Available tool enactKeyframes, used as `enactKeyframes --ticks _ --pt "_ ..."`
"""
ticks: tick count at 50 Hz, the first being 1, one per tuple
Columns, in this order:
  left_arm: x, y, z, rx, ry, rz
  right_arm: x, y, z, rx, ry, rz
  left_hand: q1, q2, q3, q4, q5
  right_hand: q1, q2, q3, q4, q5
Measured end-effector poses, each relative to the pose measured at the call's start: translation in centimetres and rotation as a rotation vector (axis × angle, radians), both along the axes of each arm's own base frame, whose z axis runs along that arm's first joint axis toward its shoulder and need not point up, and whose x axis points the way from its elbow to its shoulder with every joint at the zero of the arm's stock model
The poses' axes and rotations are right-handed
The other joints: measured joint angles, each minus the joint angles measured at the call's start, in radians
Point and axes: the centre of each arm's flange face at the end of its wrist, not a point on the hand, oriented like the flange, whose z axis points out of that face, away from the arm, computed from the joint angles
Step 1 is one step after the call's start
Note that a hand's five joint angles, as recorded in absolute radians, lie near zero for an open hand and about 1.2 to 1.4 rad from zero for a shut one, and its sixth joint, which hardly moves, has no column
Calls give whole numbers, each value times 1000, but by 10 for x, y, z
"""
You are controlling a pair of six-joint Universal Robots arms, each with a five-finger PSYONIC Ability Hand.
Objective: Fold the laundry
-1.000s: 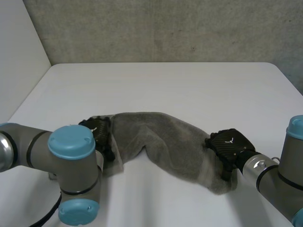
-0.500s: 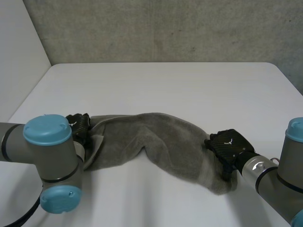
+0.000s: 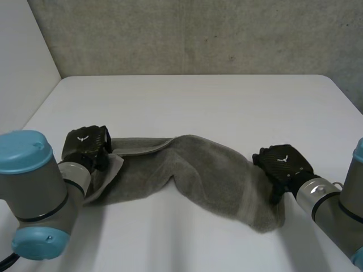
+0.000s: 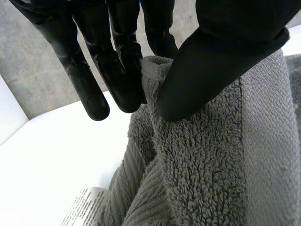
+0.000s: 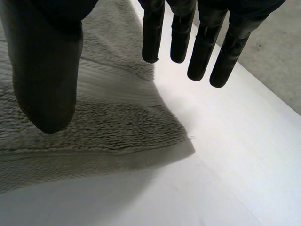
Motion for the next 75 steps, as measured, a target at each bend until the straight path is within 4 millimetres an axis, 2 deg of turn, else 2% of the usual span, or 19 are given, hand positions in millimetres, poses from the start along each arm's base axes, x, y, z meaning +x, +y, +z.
enactKeyframes --ticks 12,19,23,28,34,39,44,48,51,55,61,67,75 --pt "-2 5 13 -24 24 -46 -4 -6 4 -2 -34 -32 1 0 0 0 0 0 0 0 0 0" --pt "-1 14 39 -69 39 -64 -5 -12 11 -14 -50 -41 1 0 0 0 0 0 0 0 0 0" --pt "0 28 58 -100 55 -114 -2 -21 25 -9 -101 -39 1 1 1 0 0 0 0 0 0 0" --pt "1 48 78 -146 82 -208 10 -30 53 46 -227 15 1 1 1 1 0 -9 0 -4 -4 -2" --pt "9 59 87 -177 92 -241 31 -41 77 121 -359 104 1 1 1 1 0 -96 0 -87 -95 -92" --pt "19 62 90 -198 87 -219 68 -44 86 155 -426 211 1 1 1 1 0 -172 0 -166 -141 -123" --pt "28 61 94 -218 83 -187 104 -40 80 180 -435 295 1 1 1 1 0 -177 0 -166 -141 -123" --pt "32 61 97 -232 83 -167 132 -35 68 202 -424 355 1 1 1 1 0 -177 0 -166 -141 -123" --pt "34 61 99 -241 84 -161 146 -31 56 221 -412 386 1 1 1 1 0 -177 0 -166 -141 -123" --pt "35 61 102 -250 86 -157 157 -30 41 252 -396 401 1 1 1 1 0 -166 0 -163 -141 -120" --pt "37 57 104 -262 87 -143 159 -31 28 299 -373 394 1 1 1 1 0 -76 0 -77 -88 -22" --pt "42 50 105 -266 84 -119 154 -31 28 317 -365 378 1 1 1 1 0 34 25 43 36 95" --pt "47 43 107 -271 82 -105 133 -44 27 321 -362 315 1 1 1 1 0 350 341 354 352 394"
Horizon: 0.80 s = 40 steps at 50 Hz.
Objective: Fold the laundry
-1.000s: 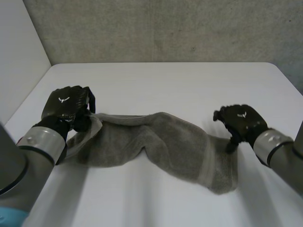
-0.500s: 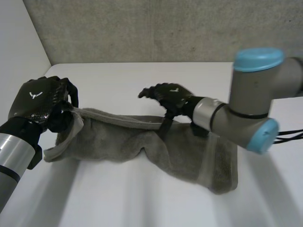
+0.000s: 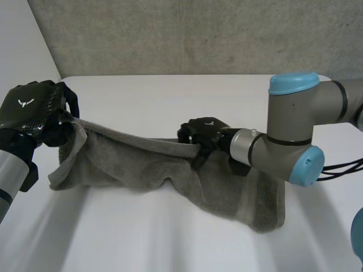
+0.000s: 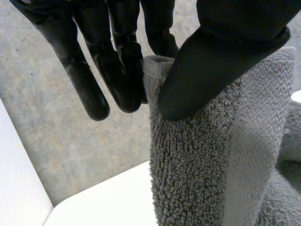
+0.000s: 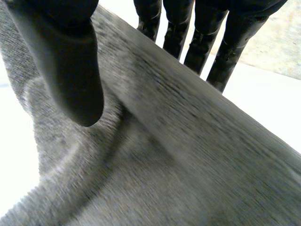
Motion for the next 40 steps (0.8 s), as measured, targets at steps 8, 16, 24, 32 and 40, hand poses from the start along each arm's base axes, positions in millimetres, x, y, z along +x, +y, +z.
enactKeyframes --ticks 8,16,24,32,40 --pt "9 -9 0 -3 -1 27 -27 -15 -12 6 56 -56 0 0 0 0 0 116 114 113 112 113" --pt "15 -16 0 -5 -3 36 -55 -25 -12 -8 111 -98 0 0 0 0 0 149 142 142 141 142" --pt "22 -23 -1 -1 -4 56 -84 -30 -4 -21 143 -149 0 0 0 0 0 207 197 196 197 201" --pt "24 -29 -4 13 -5 66 -105 -30 -3 -16 186 -176 0 0 0 0 0 369 355 347 355 361" --pt "25 -37 -5 21 -6 69 -117 -27 -8 7 257 -159 0 0 0 0 0 571 570 563 573 583"
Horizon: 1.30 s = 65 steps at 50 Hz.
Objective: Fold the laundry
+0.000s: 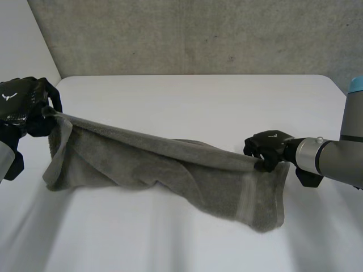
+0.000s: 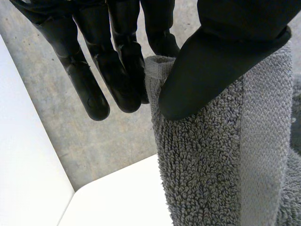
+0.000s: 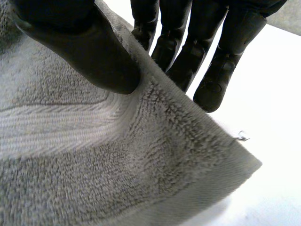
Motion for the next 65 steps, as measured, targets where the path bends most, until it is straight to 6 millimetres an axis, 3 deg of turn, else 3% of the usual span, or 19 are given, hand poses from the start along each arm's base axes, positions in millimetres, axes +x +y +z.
enactKeyframes --ticks 5,9,15,16,17,18,19,21,23,27,31,34,38,43,45,46,52,58,65 --pt "-1 -10 -2 6 0 -1 -3 -6 9 -49 45 22 5 0 0 0 6 0 2 4 0 0" --pt "-5 -28 4 -26 4 -11 0 -24 35 -169 60 9 9 0 1 0 7 0 3 6 0 0" --pt "-28 -70 56 -220 47 -62 8 -58 117 -503 12 -72 9 1 1 0 7 1 3 11 0 0" --pt "-35 -79 75 -284 67 -72 10 -65 151 -626 -29 -106 10 1 1 0 7 2 3 12 0 0" --pt "-37 -81 82 -305 74 -74 11 -66 163 -670 -47 -118 10 1 1 0 7 2 3 12 0 0" --pt "-42 -88 103 -372 100 -75 12 -68 195 -779 -98 -150 10 1 1 0 7 3 3 12 0 0" --pt "-44 -91 113 -402 113 -72 12 -67 211 -832 -127 -165 10 1 1 0 7 4 3 12 0 0" --pt "-48 -97 145 -499 158 -61 10 -60 257 -973 -220 -205 12 1 1 0 7 7 3 12 0 0" --pt "-48 -101 176 -589 205 -43 7 -49 288 -1056 -288 -228 13 1 1 0 7 7 3 12 0 4" --pt "-47 -104 208 -684 261 -17 3 -36 309 -1081 -336 -241 13 1 1 0 8 7 3 15 0 6" --pt "-46 -109 204 -672 268 -6 2 -34 293 -986 -302 -239 13 1 1 0 9 7 3 16 0 6" --pt "-47 -115 178 -597 247 -9 1 -35 270 -888 -254 -233 13 1 1 0 9 7 3 16 0 6" --pt "-50 -119 128 -452 199 -40 1 -35 229 -747 -171 -213 13 1 1 0 9 7 4 16 0 6" --pt "-54 -112 40 -212 127 -142 1 -30 152 -563 -38 -157 13 1 1 0 9 7 8 16 2 6" --pt "-54 -110 31 -187 121 -154 1 -30 144 -548 -27 -151 13 1 1 0 9 7 8 16 4 6" --pt "-54 -103 -2 -107 102 -195 1 -25 112 -486 20 -127 13 1 1 0 9 7 8 17 8 6" --pt "-47 -81 -73 42 72 -274 -1 -7 33 -343 120 -70 13 1 2 0 9 7 8 18 8 6" --pt "-35 -67 -101 95 39 -296 -4 6 -3 -270 174 -39 13 1 2 1 9 7 8 18 8 6" --pt "-24 -56 -109 100 -44 -311 -9 15 3 -276 180 -39 13 1 2 0 9 7 8 18 8 6"
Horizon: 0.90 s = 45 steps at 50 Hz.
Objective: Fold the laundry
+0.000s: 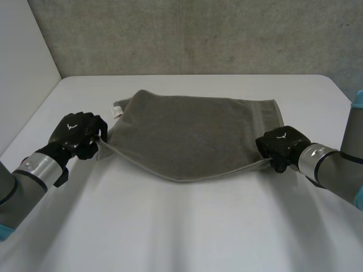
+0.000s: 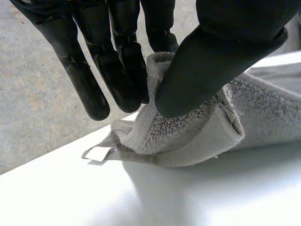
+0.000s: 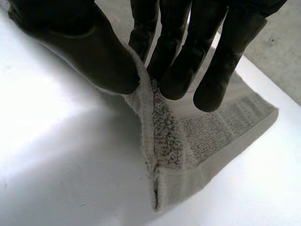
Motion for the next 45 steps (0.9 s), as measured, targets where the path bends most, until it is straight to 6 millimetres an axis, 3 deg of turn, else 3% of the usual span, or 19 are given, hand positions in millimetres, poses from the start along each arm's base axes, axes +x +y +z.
enactKeyframes --ticks 6,10,17,31,45 --pt "12 4 -5 -13 -76 0 -3 14 9 -12 -9 5 -75 -95 -90 -92 -70 0 0 0 0 0" --pt "19 7 -9 0 -113 -4 -3 26 6 -2 -20 24 -603 -622 -620 -620 -618 0 0 0 0 0" --pt "20 20 -8 30 -164 -32 -9 34 -5 18 -34 26 -917 -942 -944 -943 -926 0 0 0 0 0" --pt "-3 55 -1 54 -209 -107 -13 34 -10 24 -45 8 -966 -992 -990 -992 -970 0 0 0 0 0" --pt "-4 37 -24 68 -252 38 -31 17 5 -22 -110 -87 -959 -977 -977 -980 -963 0 0 0 0 0"
